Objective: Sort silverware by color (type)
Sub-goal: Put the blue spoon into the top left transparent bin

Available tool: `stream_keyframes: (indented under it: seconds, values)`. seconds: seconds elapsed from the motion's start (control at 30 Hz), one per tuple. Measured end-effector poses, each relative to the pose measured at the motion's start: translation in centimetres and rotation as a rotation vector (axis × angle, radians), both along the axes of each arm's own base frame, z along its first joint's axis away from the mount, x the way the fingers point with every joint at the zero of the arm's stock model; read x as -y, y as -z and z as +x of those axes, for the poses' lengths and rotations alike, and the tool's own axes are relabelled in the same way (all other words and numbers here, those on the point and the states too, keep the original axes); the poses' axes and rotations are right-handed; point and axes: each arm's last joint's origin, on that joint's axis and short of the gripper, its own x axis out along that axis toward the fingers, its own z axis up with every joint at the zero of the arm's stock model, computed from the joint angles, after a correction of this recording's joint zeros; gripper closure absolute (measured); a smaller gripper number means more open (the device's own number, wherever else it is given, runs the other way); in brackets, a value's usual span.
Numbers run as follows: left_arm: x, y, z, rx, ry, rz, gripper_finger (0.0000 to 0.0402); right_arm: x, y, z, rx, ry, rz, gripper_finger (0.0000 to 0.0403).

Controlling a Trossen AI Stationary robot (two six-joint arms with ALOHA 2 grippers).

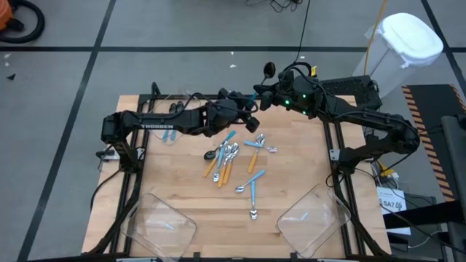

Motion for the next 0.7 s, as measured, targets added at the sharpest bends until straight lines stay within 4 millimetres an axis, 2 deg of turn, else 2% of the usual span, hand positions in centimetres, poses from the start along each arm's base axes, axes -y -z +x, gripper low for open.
stream_keyframes:
  seconds: [0.37,0.57,0.7]
  values:
    - [0.0,0.1,0.0,-0.01,0.002,-0.003,0.0324,-0.2,0.5,-0.5,-0.051,0.004,0.044,0.032]
    - [0.1,0.0,-1.1,-0.076,-0.003,-0.034,0.0324,-0.6,0.8,-1.6,-0.118,0.01,0.115,0.0276]
    - [0.2,-0.4,-1.7,-0.083,-0.013,-0.055,0.0323,-0.9,1.4,-2.0,-0.175,-0.044,0.177,0.0252]
